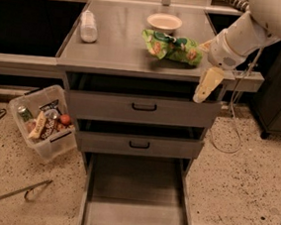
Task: Place green rice chip bag into bottom drawer
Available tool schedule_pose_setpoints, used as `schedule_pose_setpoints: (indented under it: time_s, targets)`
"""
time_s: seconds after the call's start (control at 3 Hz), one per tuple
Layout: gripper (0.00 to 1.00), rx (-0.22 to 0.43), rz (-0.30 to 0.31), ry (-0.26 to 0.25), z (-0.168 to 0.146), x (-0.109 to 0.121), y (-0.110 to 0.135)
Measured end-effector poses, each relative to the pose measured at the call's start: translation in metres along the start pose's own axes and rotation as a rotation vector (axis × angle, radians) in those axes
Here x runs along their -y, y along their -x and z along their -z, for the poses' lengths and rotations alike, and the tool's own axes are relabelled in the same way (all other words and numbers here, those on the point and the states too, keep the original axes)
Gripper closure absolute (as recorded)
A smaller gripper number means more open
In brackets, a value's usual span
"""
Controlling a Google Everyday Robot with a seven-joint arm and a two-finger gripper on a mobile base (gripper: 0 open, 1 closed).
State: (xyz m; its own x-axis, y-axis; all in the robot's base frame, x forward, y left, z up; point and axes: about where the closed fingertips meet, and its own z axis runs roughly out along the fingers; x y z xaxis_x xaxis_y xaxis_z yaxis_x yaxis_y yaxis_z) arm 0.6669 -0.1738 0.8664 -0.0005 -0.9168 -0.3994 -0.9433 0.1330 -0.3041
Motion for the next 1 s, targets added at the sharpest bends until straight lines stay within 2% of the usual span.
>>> schedule_pose_setpoints:
  time_s: [0.33,0.67,1.0]
  targets:
    - [0.0,-0.008,0.053,-0.054,-0.007,0.019,0.012]
    - [0.0,0.044,0.099,-0.163,-0.021,0.067,0.037]
    - [0.0,0.09,0.139,-0.233,-0.034,0.11,0.062]
